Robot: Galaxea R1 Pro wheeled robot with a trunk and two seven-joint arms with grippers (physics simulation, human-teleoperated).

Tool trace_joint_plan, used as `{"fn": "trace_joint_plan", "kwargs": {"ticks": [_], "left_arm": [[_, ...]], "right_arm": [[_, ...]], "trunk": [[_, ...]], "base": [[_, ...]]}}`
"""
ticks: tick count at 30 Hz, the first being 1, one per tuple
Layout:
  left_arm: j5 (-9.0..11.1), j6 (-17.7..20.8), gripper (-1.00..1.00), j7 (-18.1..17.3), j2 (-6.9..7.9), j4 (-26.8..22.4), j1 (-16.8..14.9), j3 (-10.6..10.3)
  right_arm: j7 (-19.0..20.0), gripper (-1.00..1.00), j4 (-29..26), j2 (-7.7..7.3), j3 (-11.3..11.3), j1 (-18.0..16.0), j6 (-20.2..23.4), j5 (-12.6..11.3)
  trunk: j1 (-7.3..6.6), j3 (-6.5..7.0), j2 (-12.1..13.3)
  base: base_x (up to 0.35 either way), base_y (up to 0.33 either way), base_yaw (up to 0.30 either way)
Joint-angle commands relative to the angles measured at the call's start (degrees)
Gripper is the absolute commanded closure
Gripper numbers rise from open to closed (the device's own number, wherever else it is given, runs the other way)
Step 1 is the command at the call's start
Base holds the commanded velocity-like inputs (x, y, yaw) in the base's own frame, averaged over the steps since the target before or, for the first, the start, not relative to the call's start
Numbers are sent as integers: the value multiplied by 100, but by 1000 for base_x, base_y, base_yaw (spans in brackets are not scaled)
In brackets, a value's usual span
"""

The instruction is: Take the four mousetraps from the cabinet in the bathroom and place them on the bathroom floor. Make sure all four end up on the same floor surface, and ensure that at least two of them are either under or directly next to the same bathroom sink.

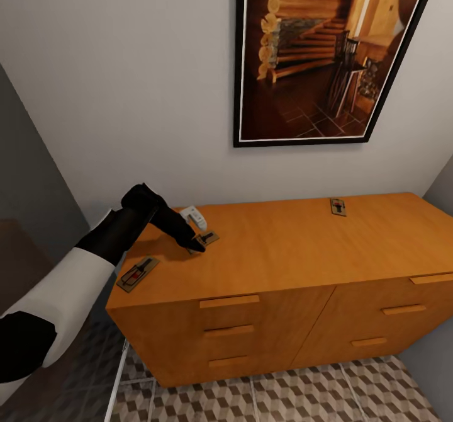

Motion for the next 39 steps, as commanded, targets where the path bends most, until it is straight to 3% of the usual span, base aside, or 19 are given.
{"fn": "trace_joint_plan", "kwargs": {"ticks": [1, 7, 39], "left_arm": [[-54, 50, -100, -56, 2, -6, -5, -24], [-54, 52, -100, -56, 2, 2, -5, -135], [-63, 57, -100, -50, 2, 75, -5, -218]], "right_arm": [[24, 100, 7, -2, 46, -4, -22, -62], [24, 100, 7, -2, 46, -1, -21, -61], [24, 100, 9, -2, 46, -3, -20, -62]], "trunk": [[0, -5, -3], [0, -5, -3], [0, -5, -3]], "base": [[0, 0, 0], [0, 0, 0], [0, 0, 0]]}}
